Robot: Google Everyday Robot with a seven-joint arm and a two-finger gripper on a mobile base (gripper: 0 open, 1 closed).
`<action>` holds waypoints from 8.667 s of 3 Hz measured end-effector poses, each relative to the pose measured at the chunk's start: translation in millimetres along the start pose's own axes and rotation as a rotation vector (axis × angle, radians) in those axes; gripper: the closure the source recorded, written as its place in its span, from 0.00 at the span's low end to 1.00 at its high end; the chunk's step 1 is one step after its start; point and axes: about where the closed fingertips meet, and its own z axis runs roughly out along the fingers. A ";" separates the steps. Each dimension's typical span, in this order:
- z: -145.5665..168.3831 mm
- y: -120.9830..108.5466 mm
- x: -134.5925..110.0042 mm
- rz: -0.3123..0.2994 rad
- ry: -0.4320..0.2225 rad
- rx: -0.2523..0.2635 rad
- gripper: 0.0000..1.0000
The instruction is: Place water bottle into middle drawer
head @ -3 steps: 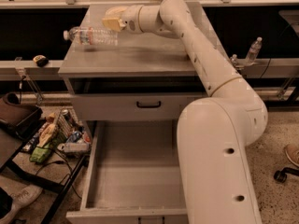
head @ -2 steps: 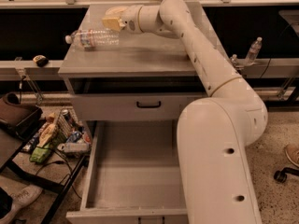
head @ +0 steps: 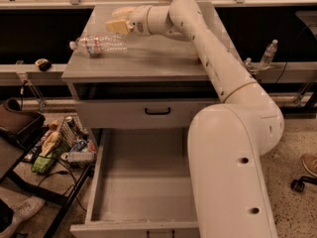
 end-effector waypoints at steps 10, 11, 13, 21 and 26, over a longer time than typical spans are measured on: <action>28.8 66.0 52.3 -0.684 1.093 -0.226 0.15; 29.9 66.2 65.4 -0.675 1.114 -0.252 0.38; 28.0 68.4 63.8 -0.675 1.114 -0.252 0.85; -25.8 113.2 72.3 -0.410 0.776 -0.500 1.00; -174.4 225.4 56.2 -0.030 0.969 -0.497 1.00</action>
Offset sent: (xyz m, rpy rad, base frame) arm -0.0108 -0.0464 0.1107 -0.7291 -0.0270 0.1019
